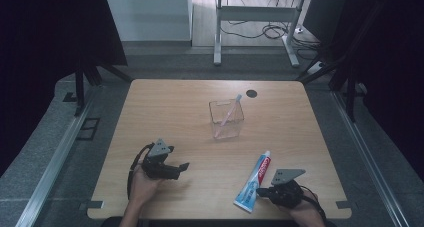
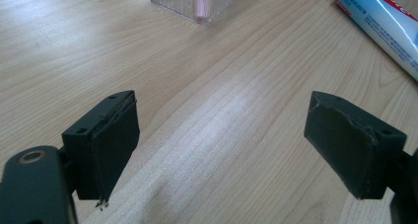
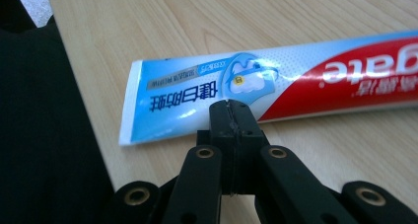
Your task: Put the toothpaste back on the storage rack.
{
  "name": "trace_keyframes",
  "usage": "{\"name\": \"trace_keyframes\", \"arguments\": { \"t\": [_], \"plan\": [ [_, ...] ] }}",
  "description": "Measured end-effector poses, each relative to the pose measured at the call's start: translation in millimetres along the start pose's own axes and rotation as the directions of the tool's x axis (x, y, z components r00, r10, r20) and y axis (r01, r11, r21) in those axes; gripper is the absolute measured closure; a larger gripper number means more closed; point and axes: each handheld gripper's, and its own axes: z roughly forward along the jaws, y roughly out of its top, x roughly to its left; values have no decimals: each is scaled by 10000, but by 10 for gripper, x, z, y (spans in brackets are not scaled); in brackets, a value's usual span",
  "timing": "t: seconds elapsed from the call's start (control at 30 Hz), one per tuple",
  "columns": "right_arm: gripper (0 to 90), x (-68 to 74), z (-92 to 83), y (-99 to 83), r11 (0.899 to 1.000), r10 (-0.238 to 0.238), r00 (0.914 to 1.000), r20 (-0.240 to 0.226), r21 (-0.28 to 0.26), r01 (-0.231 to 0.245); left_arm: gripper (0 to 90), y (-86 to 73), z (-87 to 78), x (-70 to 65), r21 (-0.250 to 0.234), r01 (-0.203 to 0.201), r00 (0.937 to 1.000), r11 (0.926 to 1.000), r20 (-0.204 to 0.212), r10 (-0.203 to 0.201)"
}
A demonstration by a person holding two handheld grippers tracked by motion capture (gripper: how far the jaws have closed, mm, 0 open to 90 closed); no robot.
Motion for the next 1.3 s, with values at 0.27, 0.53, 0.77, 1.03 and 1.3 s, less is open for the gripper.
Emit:
{"name": "trace_keyframes", "arguments": {
  "t": [0.27,0.53,0.77,1.03,1.3],
  "plan": [
    [896,-6,144,169,9999,-94,9999,116,46,94,137,7,-4,1,-28,-12,10000,10000,19,12],
    [896,-47,248,290,10000,-38,9996,273,63,36,137,8,-3,4,-23,-7,10000,10000,28,7],
    [895,-117,339,420,9998,98,9979,633,154,-108,137,11,3,6,-1,-38,10000,10000,37,38],
    [894,-207,390,536,9988,299,9946,998,349,-336,137,11,1,10,2,-17,10000,10000,70,17],
    [893,-314,411,598,9963,508,9915,1200,628,-587,138,10,4,12,24,-7,10000,10000,83,7]
  ]
}}
